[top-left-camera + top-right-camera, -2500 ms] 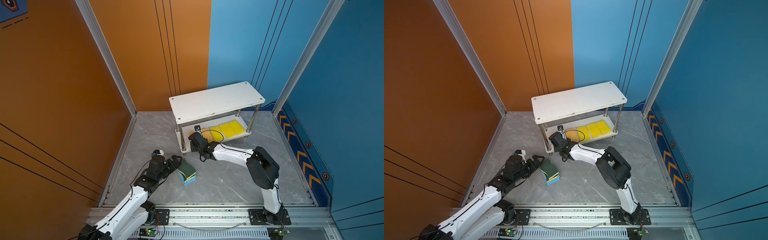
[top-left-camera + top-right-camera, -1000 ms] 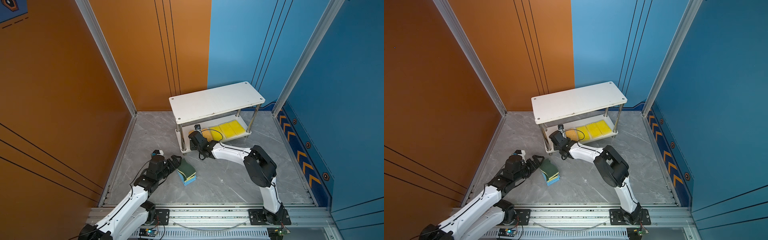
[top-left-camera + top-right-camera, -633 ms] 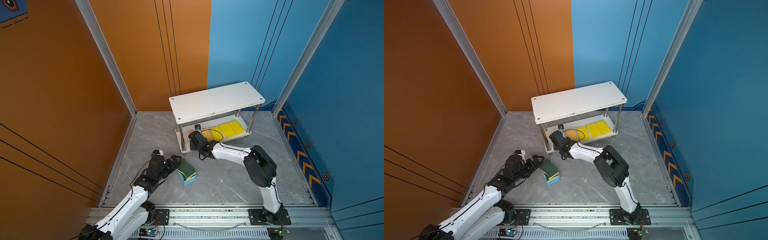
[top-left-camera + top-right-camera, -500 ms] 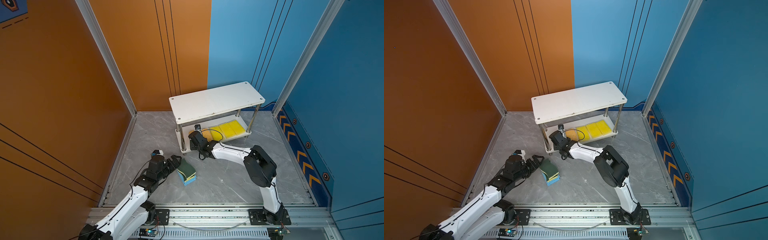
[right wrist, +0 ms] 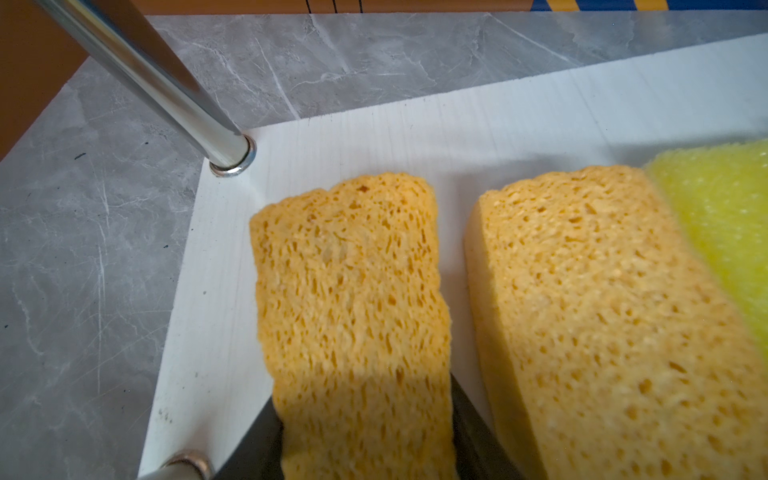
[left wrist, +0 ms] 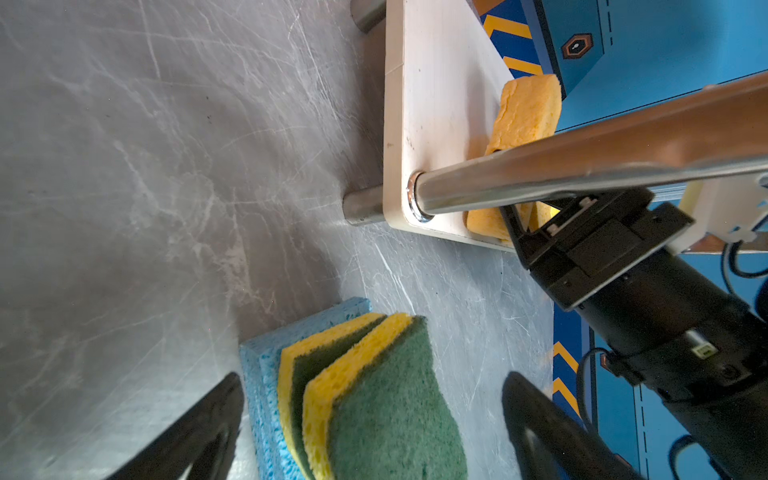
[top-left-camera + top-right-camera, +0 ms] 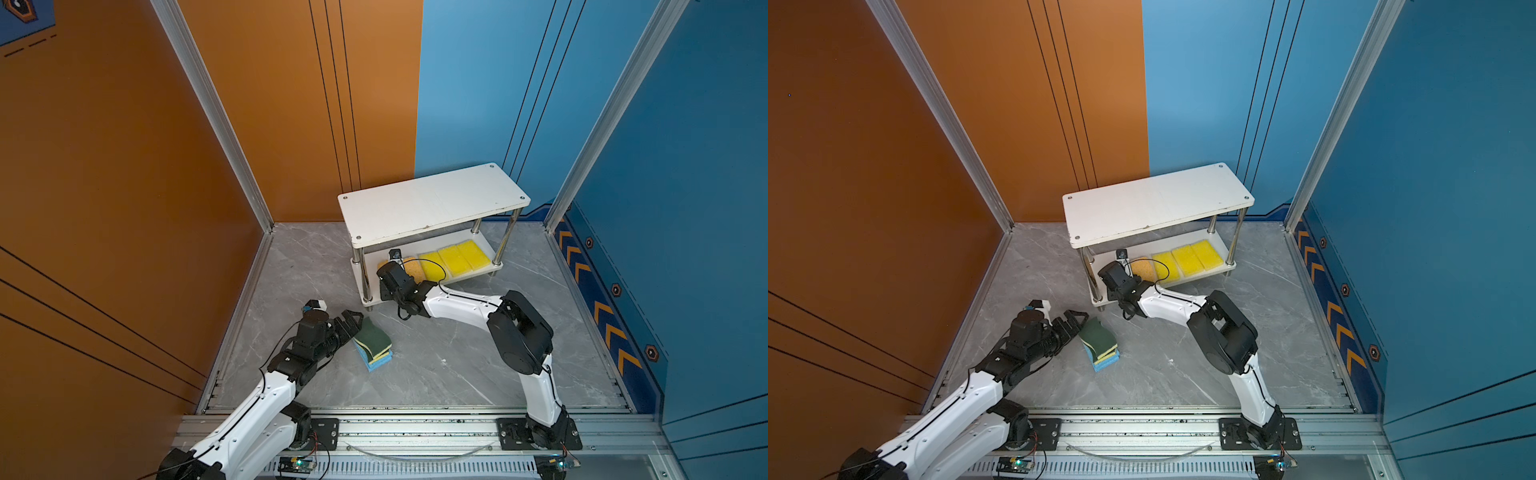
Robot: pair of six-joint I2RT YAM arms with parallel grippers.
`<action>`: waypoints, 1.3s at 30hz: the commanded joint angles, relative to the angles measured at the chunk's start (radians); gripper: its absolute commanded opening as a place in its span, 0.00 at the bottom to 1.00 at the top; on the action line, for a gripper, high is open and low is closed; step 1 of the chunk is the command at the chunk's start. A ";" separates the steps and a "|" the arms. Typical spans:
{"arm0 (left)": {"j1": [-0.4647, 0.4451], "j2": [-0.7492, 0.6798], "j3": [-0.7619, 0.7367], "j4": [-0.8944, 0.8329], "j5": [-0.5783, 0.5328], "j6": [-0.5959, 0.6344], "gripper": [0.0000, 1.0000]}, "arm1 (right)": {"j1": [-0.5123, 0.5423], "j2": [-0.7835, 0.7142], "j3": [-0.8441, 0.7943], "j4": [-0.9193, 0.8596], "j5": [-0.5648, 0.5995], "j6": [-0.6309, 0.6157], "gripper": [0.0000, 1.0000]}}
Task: Place and organize the cleaning sponges onto the shelf
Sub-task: 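Lower the orange sponge onto the lower tier and open the right gripper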
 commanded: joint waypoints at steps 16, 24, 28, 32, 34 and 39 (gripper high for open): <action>0.016 -0.017 -0.011 -0.013 0.014 0.002 0.98 | -0.002 0.031 0.011 -0.040 -0.007 0.006 0.49; 0.019 -0.017 -0.006 -0.017 0.016 0.005 0.98 | -0.002 0.031 0.010 -0.035 -0.009 0.004 0.56; 0.019 -0.016 -0.007 -0.018 0.018 0.005 0.97 | 0.000 0.028 0.009 -0.033 -0.007 0.004 0.57; 0.020 -0.016 -0.006 -0.018 0.017 0.004 0.98 | 0.001 0.026 0.010 -0.032 -0.007 0.002 0.60; 0.020 -0.017 -0.006 -0.018 0.018 0.005 0.98 | 0.001 0.025 0.010 -0.028 -0.007 0.001 0.61; 0.020 -0.020 -0.006 -0.020 0.020 0.006 0.98 | 0.005 0.016 0.007 -0.029 0.002 -0.007 0.65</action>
